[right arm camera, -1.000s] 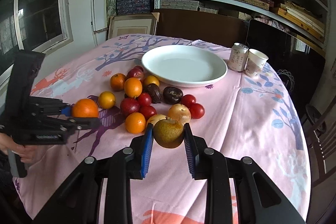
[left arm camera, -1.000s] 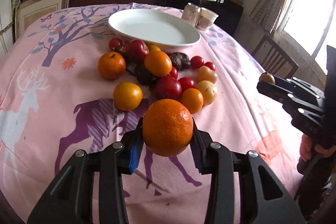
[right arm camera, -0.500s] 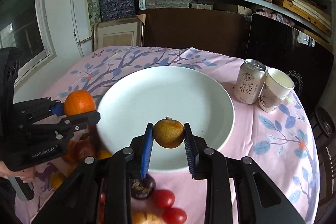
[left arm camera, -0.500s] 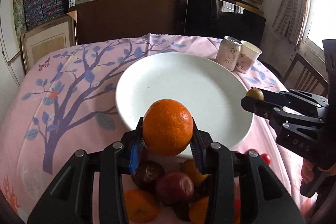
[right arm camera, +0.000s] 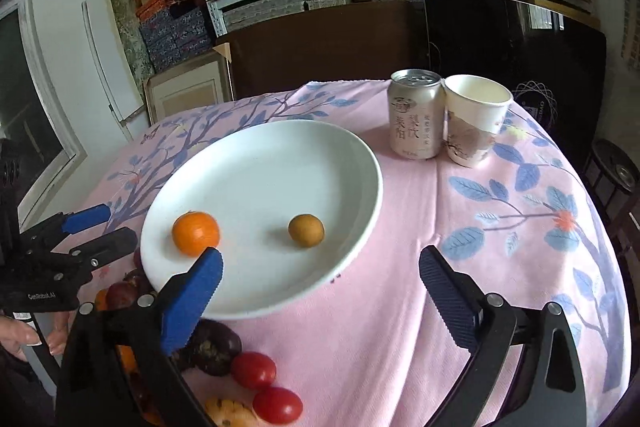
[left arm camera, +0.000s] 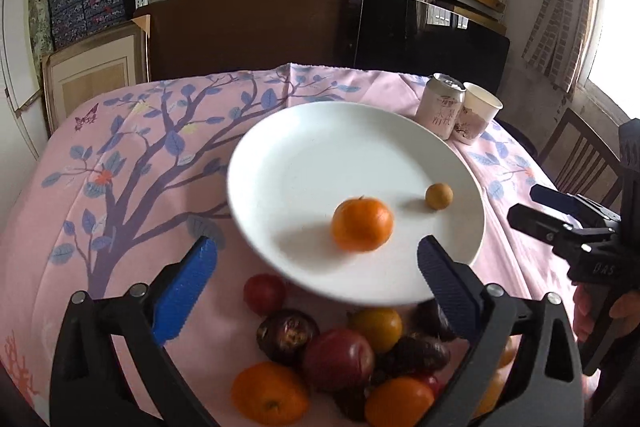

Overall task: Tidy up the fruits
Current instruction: 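Grasp a yellow-orange tomato with the left tool while the right tool grasps a red tomato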

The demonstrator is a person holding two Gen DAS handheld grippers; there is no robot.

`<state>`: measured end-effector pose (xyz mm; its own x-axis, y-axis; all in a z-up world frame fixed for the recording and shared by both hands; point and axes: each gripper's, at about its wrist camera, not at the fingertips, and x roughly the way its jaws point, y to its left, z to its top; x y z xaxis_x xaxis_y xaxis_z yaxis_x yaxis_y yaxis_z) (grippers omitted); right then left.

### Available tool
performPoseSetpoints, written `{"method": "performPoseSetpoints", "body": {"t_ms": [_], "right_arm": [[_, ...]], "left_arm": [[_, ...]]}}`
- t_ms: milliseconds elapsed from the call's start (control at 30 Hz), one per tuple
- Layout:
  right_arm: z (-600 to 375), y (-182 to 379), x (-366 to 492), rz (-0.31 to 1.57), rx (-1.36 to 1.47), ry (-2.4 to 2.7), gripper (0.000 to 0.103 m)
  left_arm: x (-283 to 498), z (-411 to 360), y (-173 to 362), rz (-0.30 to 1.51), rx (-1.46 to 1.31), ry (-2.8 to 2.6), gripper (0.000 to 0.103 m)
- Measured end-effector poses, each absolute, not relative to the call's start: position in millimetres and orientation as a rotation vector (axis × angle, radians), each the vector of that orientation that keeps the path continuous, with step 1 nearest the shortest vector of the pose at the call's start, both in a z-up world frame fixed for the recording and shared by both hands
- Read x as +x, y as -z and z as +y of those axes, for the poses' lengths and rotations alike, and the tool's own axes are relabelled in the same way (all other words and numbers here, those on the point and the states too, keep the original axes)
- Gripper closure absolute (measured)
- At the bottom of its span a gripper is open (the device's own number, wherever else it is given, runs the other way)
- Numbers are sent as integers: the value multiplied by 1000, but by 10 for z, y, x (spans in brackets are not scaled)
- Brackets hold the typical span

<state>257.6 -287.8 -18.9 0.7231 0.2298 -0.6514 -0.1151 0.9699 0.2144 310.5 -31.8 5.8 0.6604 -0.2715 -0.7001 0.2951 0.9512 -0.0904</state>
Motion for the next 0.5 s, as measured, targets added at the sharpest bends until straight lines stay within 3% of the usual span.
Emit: {"method": "performPoseSetpoints", "body": {"t_ms": [300, 500], "right_arm": [[-2894, 440, 2059, 781, 59, -228, 4], [-2790, 598, 2079, 809, 49, -233, 4]], "left_arm": [[1989, 102, 187, 864, 158, 316, 4], [1890, 43, 499, 938, 157, 373, 4]]}}
